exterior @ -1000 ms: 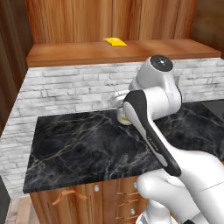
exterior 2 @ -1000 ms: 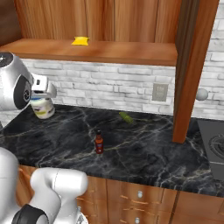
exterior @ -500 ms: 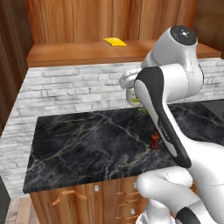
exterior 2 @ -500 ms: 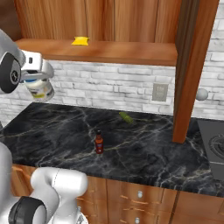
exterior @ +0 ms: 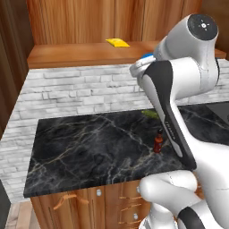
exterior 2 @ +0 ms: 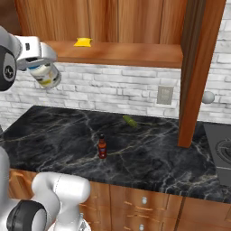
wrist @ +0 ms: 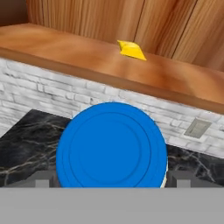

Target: Pick the condiment bottle and mayonnaise from the counter and place them in the cabinet.

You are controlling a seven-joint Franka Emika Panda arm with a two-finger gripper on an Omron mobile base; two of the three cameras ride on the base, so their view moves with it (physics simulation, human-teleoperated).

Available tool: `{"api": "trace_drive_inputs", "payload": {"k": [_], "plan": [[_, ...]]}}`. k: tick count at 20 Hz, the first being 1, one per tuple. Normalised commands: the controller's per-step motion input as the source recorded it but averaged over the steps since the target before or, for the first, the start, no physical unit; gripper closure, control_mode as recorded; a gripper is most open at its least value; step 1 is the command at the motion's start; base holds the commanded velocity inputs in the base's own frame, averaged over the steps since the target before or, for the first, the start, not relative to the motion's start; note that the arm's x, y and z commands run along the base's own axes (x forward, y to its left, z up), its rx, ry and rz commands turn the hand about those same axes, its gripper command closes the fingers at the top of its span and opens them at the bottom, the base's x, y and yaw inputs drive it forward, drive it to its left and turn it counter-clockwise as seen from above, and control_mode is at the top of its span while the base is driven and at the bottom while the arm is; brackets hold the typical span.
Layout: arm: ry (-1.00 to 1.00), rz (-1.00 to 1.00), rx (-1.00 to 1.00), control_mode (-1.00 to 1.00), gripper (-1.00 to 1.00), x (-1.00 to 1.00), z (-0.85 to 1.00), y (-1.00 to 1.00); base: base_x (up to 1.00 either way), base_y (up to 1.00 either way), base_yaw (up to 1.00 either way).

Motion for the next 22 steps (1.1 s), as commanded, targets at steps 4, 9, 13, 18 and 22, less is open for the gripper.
{"api": "trace_drive_inputs", "payload": {"k": [4,9,13,18,22], "plan": [[-0.02,0.00,0.00,-1.00,1.00,0.03,0.35,-0.12,0.00,0.00,0.00],[-0.01,0.00,-0.01,-1.00,1.00,0.34,0.01,-0.12,0.00,0.00,0.00],[0.00,0.00,0.00,-1.00,1.00,0.52,0.00,-0.06,0.00,0.00,0.00],[0.00,0.00,0.00,-1.00,1.00,0.46,0.00,0.00,0.00,0.00,0.00],[0.00,0.00,0.00,-1.00,1.00,0.45,0.00,0.00,0.00,0.00,0.00]]}}
